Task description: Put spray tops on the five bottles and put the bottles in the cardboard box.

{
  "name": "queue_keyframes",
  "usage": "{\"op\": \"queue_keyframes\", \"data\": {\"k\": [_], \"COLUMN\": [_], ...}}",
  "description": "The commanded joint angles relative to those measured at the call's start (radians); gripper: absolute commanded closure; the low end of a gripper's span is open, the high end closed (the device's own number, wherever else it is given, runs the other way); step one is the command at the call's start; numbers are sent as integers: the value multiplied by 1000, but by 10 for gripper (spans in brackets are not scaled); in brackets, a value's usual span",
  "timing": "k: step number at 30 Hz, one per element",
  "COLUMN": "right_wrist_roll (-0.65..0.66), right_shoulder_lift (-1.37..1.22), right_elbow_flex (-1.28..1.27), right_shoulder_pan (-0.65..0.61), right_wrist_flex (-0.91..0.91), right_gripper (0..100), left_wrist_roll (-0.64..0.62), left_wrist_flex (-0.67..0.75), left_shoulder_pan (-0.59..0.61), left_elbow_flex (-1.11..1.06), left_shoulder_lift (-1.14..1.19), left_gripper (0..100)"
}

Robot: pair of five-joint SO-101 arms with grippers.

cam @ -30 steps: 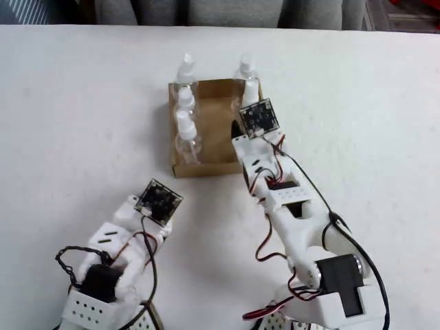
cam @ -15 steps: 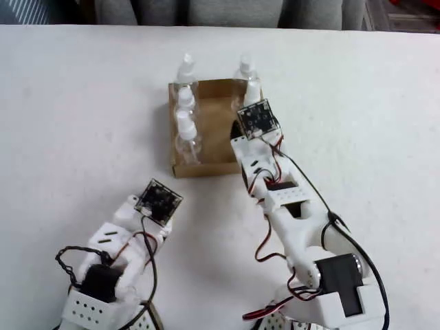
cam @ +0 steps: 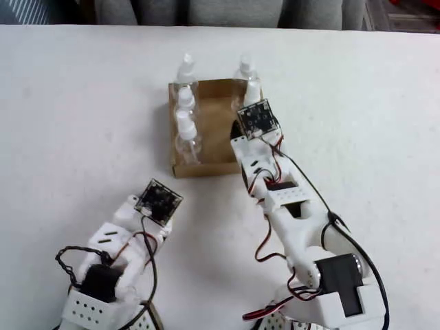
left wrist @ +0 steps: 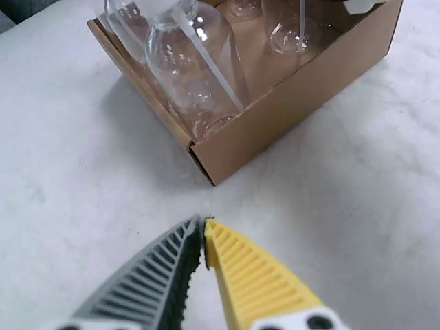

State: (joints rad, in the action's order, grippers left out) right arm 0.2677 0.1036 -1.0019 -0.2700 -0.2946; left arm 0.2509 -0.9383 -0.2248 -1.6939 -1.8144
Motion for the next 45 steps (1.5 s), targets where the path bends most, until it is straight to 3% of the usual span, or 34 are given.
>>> {"op": "queue_keyframes", "data": {"k": [1,5,10,17,33,39,45], "right_wrist_roll": [9,9,11,135,133,54,41], "right_shoulder_lift": [7,7,5,4,7,33,199], "right_elbow_flex": [-5,-5,-8,-20,-29,-40,-133], "right_shoulder_pan": [-2,1,-4,-16,-12,-8,-7], "right_wrist_flex": [-2,-4,1,-4,-4,1,1], "right_gripper": [856,836,723,695,689,553,547], "left_wrist_roll": [9,9,9,9,9,9,11], "left_wrist_flex": [-9,-9,-9,-9,-9,-9,-6], "left_shoulder_pan": [4,4,4,4,4,4,4], "left_elbow_flex": [2,2,2,2,2,2,2], "left_shoulder_lift": [-16,-16,-16,-16,-16,-16,-16], "left_gripper": [973,973,974,974,974,973,973]}}
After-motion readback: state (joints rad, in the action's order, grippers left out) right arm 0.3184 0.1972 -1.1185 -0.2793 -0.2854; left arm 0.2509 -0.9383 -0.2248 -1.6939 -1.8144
